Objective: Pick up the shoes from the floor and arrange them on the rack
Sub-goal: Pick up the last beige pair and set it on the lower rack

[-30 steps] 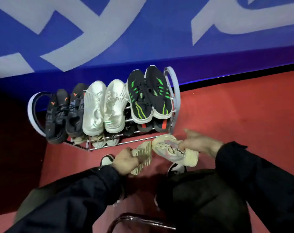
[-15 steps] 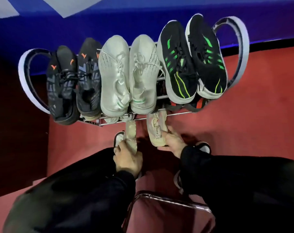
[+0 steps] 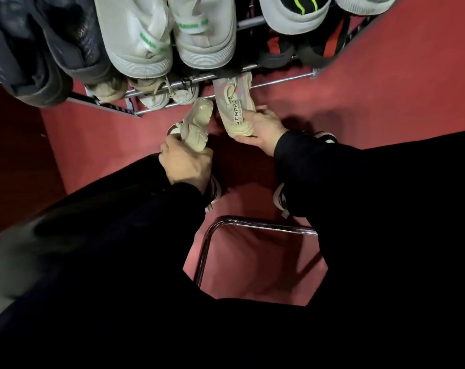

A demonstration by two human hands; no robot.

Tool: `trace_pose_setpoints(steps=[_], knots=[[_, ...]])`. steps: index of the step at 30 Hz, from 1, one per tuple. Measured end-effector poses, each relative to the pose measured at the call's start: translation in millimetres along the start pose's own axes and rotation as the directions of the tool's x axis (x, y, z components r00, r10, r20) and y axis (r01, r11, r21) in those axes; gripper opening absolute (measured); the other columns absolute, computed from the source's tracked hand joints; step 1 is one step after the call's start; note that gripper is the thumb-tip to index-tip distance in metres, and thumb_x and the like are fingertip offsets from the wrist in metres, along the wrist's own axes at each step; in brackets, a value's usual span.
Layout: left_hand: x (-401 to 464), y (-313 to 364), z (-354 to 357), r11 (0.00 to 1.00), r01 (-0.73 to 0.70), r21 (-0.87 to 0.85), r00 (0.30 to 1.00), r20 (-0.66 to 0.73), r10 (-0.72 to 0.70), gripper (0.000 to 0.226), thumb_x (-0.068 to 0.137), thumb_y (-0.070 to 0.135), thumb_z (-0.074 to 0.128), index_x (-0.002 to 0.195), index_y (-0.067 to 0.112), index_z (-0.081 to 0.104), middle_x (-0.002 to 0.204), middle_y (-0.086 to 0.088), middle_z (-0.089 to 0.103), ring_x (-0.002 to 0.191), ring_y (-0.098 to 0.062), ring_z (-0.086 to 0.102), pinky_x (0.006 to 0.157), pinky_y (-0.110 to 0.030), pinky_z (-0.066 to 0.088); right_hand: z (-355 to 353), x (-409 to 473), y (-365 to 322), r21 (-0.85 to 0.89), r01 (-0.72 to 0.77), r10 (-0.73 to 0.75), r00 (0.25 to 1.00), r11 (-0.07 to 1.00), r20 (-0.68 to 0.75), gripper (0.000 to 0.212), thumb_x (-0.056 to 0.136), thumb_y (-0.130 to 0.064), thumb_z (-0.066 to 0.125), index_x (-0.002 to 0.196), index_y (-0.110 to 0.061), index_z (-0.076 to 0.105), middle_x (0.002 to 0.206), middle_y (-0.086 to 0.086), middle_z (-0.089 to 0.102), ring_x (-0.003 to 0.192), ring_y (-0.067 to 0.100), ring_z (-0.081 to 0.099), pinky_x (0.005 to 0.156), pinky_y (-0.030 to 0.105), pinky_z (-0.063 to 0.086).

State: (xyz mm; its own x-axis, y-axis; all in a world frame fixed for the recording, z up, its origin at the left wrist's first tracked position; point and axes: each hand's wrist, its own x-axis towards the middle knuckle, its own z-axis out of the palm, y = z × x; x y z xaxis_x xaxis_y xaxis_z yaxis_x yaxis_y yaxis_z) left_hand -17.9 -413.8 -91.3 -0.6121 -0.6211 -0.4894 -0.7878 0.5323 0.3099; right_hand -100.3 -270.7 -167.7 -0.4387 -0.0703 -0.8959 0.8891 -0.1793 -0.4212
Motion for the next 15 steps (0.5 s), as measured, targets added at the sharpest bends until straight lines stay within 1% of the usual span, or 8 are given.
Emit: trace_pose_setpoints(steps=[2,4,7,8,9,11,12,15], knots=[[-0.7,0.5,-1.8,0.998,-0.050,0.032,0.999,-0.014,0.051,0.053,0.075,0.027,0.067,0.119,0.004,0.050,0.118,-0.021,0.057,0.110,-0.042,0.053,0.101,-0.047,0.041,-0.8,-0.5,-0.5,0.023,0.000,0.001,1.000,1.000,-0.008,0.036,0.092,-0.016,0.075,0.117,-0.013,0.051,0.120,0.009,0.065,0.099,0.024,0.071,0.066,0.040,0.066],[-1.3,0.6,-2.5,0.995,-0.086,0.048,0.996,-0.020,0.087,0.052,0.077,0.027,0.066,0.120,0.005,0.049,0.117,-0.021,0.057,0.110,-0.043,0.052,0.101,-0.046,0.037,-1.9,0.0,-1.5,0.014,-0.009,0.009,1.000,1.000,-0.022,0.031,0.093,-0.023,0.072,0.115,-0.017,0.052,0.127,0.011,0.066,0.105,0.028,0.072,0.064,0.039,0.065],[-2.1,-2.9,2.2,0.993,-0.119,0.020,0.992,-0.027,0.119,0.051,0.083,0.029,0.064,0.123,0.004,0.046,0.118,-0.023,0.054,0.109,-0.043,0.050,0.097,-0.045,0.037,-4.7,0.9,-3.5,-0.072,0.006,-0.011,0.997,0.997,-0.074,0.034,0.097,-0.044,0.061,0.120,-0.020,0.052,0.123,0.006,0.067,0.100,0.026,0.073,0.056,0.034,0.062],[-2.7,-3.6,4.3,0.992,-0.123,-0.010,0.992,-0.028,0.123,0.050,0.086,0.031,0.062,0.124,0.004,0.044,0.119,-0.023,0.051,0.110,-0.042,0.048,0.092,-0.043,0.038,-5.0,1.4,-4.1,-0.175,0.031,-0.048,0.995,0.984,-0.093,0.038,0.099,-0.049,0.054,0.123,-0.020,0.051,0.119,0.005,0.067,0.092,0.023,0.074,0.049,0.030,0.059],[-3.1,-2.8,6.0,0.991,-0.125,-0.045,0.992,-0.028,0.124,0.049,0.089,0.033,0.061,0.125,0.006,0.042,0.121,-0.021,0.049,0.110,-0.040,0.047,0.086,-0.041,0.038,-5.0,3.3,-3.6,-0.308,0.066,-0.105,0.989,0.949,-0.109,0.040,0.102,-0.052,0.045,0.125,-0.019,0.049,0.112,0.005,0.068,0.077,0.020,0.074,0.042,0.025,0.053],[-1.6,1.2,9.2,0.988,-0.128,-0.091,0.991,-0.035,0.125,0.048,0.092,0.038,0.059,0.125,0.009,0.040,0.124,-0.016,0.045,0.112,-0.037,0.047,0.078,-0.037,0.036,-3.1,10.0,-1.3,-0.519,0.150,-0.240,0.965,0.842,-0.109,0.039,0.105,-0.051,0.035,0.122,-0.018,0.046,0.097,0.001,0.066,0.050,0.015,0.066,0.033,0.019,0.042],[0.8,3.5,10.8,0.986,-0.137,-0.098,0.990,-0.043,0.133,0.047,0.093,0.038,0.060,0.124,0.009,0.040,0.125,-0.015,0.044,0.112,-0.036,0.048,0.077,-0.036,0.035,-1.3,15.2,0.0,-0.530,0.179,-0.272,0.957,0.829,-0.103,0.038,0.105,-0.049,0.036,0.121,-0.016,0.044,0.094,0.000,0.065,0.046,0.014,0.062,0.032,0.020,0.041],[12.6,7.1,16.1,0.985,-0.141,-0.104,0.989,-0.064,0.135,0.047,0.090,0.033,0.063,0.122,0.005,0.042,0.124,-0.018,0.048,0.112,-0.032,0.045,0.080,-0.027,0.030,8.0,33.5,-2.5,-0.369,0.202,-0.265,0.955,0.907,-0.131,0.036,0.106,-0.043,0.042,0.124,-0.012,0.046,0.095,0.008,0.067,0.048,0.014,0.059,0.038,0.024,0.047]])
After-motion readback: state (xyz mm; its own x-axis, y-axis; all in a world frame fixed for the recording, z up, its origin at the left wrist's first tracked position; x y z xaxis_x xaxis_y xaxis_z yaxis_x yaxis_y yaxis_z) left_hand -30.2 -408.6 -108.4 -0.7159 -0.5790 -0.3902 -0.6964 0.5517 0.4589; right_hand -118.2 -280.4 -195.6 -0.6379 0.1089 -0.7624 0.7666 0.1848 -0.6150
